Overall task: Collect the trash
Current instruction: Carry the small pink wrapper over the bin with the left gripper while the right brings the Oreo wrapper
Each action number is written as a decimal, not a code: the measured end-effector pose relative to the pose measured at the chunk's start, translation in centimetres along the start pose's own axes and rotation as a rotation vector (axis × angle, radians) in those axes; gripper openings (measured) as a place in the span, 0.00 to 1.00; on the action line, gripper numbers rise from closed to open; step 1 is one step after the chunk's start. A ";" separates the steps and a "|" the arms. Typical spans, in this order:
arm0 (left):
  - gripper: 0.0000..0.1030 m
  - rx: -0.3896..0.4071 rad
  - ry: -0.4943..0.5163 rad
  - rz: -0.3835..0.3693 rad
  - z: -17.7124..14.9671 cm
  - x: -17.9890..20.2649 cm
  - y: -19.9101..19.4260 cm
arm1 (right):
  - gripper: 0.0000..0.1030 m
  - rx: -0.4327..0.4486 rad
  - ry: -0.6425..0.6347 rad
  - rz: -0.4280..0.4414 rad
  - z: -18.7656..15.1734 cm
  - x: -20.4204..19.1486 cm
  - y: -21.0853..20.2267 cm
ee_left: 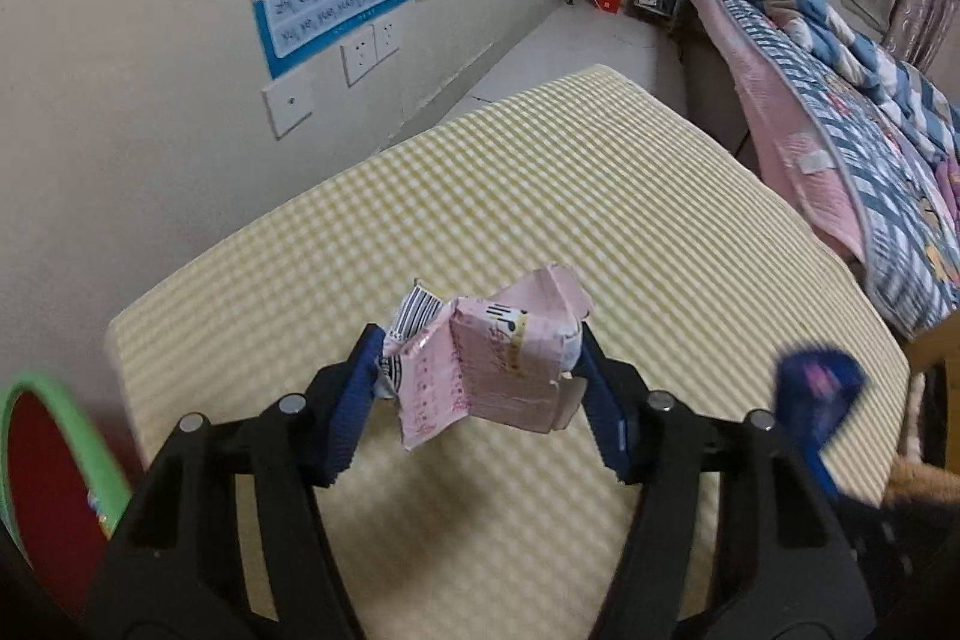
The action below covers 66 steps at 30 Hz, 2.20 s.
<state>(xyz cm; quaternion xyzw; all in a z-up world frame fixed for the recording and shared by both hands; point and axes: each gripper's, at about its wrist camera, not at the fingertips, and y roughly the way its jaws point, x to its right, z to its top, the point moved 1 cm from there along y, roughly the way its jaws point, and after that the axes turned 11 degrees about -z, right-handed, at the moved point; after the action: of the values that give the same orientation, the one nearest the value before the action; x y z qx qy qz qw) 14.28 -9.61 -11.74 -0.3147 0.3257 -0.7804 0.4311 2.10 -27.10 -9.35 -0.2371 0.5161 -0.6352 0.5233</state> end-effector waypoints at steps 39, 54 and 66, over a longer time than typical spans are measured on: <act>0.59 0.178 -0.115 0.123 -8.4 -7.9 -16.6 | 0.12 0.145 -0.251 0.035 -6.0 -11.6 -3.7; 0.60 0.187 -0.203 0.171 -10.3 -13.0 -17.7 | 0.12 0.132 -0.357 0.058 -6.3 -17.7 -2.6; 0.60 0.176 -0.270 0.217 -12.3 -16.9 -18.6 | 0.12 0.106 -0.451 0.080 -7.8 -22.3 -1.3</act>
<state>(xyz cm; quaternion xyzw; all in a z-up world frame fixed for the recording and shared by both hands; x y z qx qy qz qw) 3.31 15.89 -8.05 -0.3405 0.2274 -0.7055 0.5785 2.58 -3.73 -5.65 -0.3244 0.3608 -0.5711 0.6621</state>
